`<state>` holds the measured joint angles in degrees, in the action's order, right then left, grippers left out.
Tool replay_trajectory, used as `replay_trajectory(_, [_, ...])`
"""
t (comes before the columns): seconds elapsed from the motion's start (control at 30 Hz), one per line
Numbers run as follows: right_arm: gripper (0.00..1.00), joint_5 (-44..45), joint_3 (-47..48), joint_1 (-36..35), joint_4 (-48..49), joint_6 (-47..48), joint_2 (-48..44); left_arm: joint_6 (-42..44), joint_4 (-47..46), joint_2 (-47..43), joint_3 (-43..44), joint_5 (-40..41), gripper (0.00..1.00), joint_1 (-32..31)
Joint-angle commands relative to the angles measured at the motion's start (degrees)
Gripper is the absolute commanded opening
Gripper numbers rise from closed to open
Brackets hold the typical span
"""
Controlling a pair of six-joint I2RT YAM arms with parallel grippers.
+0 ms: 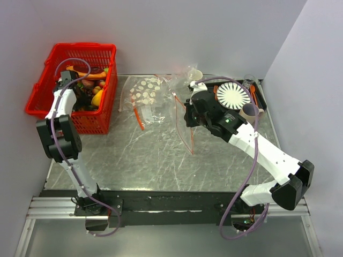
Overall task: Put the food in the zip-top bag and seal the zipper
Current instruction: Pick up the fake fruit from the bin.
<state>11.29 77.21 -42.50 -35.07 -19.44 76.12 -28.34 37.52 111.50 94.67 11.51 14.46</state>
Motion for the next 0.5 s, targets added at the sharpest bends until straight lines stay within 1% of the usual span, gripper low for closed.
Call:
replay_trajectory(0.0, [0.06,0.0,-0.7,-0.2,2.8,-0.2,-2.2,0.1,-2.6,-10.7,-2.3,1.7,0.01,0.1])
replay_trajectory(0.07, [0.06,0.1,-0.5,-0.2,2.7,-0.2,-1.9,0.3,-3.2,-15.5,-3.4,1.4,0.01,0.0])
replay_trajectory(0.17, [0.06,0.1,0.2,-0.2,2.5,-0.1,-1.2,0.3,-3.8,-20.7,-4.7,-0.1,0.01,0.1])
replay_trajectory(0.27, [0.06,0.1,0.9,-0.2,2.2,0.0,-0.6,0.2,-4.5,-25.1,-6.2,0.5,0.01,0.0])
replay_trajectory(0.37, [0.06,0.1,1.4,-0.2,1.9,0.1,-0.4,0.6,-5.8,-28.1,-7.4,0.4,0.01,0.1])
replay_trajectory(0.47, [0.06,0.1,1.5,-0.3,1.8,-0.1,-0.2,0.6,-6.1,-29.2,-7.0,-0.3,0.01,0.0])
